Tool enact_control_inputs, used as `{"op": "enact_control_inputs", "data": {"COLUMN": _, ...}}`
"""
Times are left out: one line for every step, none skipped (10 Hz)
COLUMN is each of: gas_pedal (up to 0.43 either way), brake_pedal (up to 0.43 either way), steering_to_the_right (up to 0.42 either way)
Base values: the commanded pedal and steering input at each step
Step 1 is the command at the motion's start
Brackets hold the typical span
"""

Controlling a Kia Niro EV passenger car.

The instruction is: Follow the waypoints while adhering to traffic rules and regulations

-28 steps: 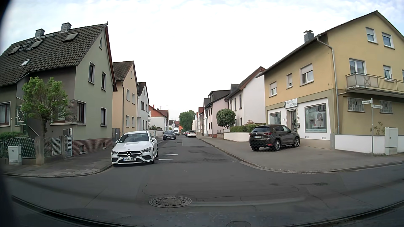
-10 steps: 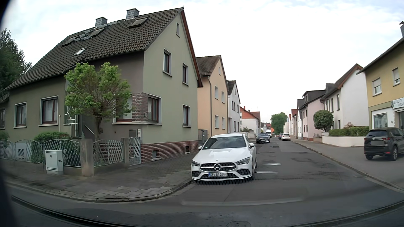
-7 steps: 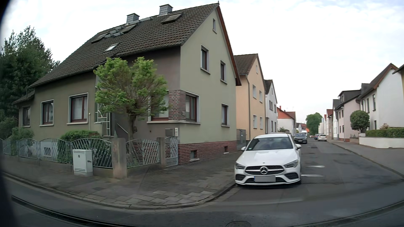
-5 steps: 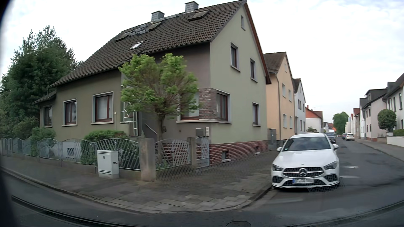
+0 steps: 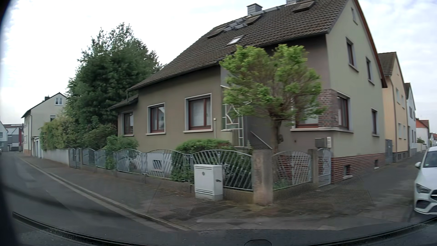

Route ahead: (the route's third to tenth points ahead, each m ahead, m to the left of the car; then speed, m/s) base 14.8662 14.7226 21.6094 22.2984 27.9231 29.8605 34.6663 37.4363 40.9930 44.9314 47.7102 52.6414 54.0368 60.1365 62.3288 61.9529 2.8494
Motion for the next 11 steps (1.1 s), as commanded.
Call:
{"op": "enact_control_inputs", "data": {"gas_pedal": 0.150, "brake_pedal": 0.000, "steering_to_the_right": -0.868}}
{"op": "enact_control_inputs", "data": {"gas_pedal": 0.150, "brake_pedal": 0.000, "steering_to_the_right": -0.841}}
{"op": "enact_control_inputs", "data": {"gas_pedal": 0.150, "brake_pedal": 0.000, "steering_to_the_right": -0.808}}
{"op": "enact_control_inputs", "data": {"gas_pedal": 0.150, "brake_pedal": 0.000, "steering_to_the_right": -0.765}}
{"op": "enact_control_inputs", "data": {"gas_pedal": 0.169, "brake_pedal": 0.000, "steering_to_the_right": -0.712}}
{"op": "enact_control_inputs", "data": {"gas_pedal": 0.169, "brake_pedal": 0.000, "steering_to_the_right": -0.670}}
{"op": "enact_control_inputs", "data": {"gas_pedal": 0.177, "brake_pedal": 0.000, "steering_to_the_right": -0.622}}
{"op": "enact_control_inputs", "data": {"gas_pedal": 0.197, "brake_pedal": 0.000, "steering_to_the_right": -0.560}}
{"op": "enact_control_inputs", "data": {"gas_pedal": 0.197, "brake_pedal": 0.000, "steering_to_the_right": -0.516}}
{"op": "enact_control_inputs", "data": {"gas_pedal": 0.197, "brake_pedal": 0.000, "steering_to_the_right": -0.465}}
{"op": "enact_control_inputs", "data": {"gas_pedal": 0.197, "brake_pedal": 0.000, "steering_to_the_right": -0.420}}
